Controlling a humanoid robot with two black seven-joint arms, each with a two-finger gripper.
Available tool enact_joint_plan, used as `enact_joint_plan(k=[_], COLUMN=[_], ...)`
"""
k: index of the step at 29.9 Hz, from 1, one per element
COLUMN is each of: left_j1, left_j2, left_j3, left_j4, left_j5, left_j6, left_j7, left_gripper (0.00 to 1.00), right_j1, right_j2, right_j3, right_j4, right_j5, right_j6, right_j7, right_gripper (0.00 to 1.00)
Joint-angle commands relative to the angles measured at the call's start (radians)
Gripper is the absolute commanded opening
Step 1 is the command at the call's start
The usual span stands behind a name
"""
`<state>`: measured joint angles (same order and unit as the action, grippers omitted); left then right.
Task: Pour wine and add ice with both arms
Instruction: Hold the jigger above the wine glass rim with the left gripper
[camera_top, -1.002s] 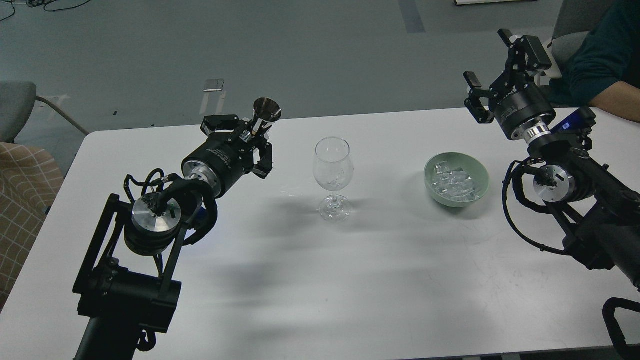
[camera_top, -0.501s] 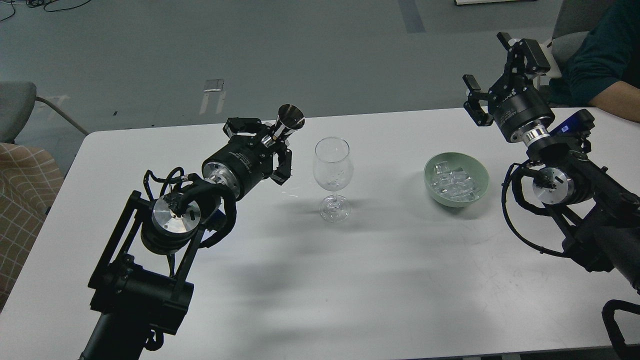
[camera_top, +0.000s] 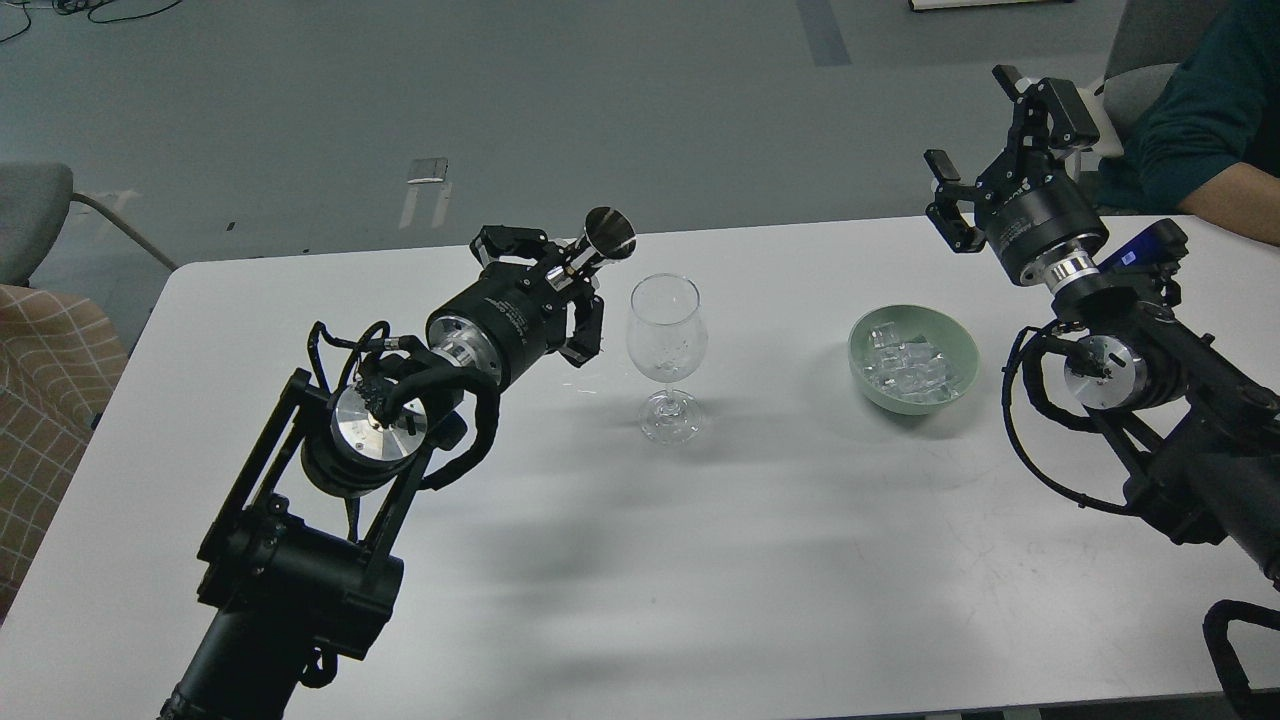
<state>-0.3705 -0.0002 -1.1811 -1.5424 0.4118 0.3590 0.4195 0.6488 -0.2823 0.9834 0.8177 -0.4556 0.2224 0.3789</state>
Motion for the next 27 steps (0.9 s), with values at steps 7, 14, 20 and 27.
enact_joint_plan(k=[7, 14, 20, 27], left_j1=[-0.022, -0.042, -0.056, -0.062], left_j2=[0.0, 0.0, 0.0, 0.0], left_j3=[0.029, 0.032, 0.038, 0.067], left_j4=[0.027, 0.044, 0.054, 0.053], left_j5=[0.047, 0.09, 0.117, 0.145], left_j6=[0.0, 0.0, 0.0, 0.0], left_j7=[0.001, -0.001, -0.001, -0.001], left_gripper=[0.0, 0.0, 0.0, 0.0], right_j1=[0.0, 0.0, 0.0, 0.0], right_j2=[0.0, 0.003, 0.006, 0.006], right_j3=[0.001, 0.001, 0.0, 0.001], right_j4=[0.0, 0.0, 0.0, 0.0], right_j5=[0.0, 0.0, -0.001, 0.0], right_j6=[0.002, 0.0, 0.002, 0.0], right_j7=[0.0, 0.0, 0.0, 0.0], right_gripper=[1.0, 1.0, 1.0, 1.0])
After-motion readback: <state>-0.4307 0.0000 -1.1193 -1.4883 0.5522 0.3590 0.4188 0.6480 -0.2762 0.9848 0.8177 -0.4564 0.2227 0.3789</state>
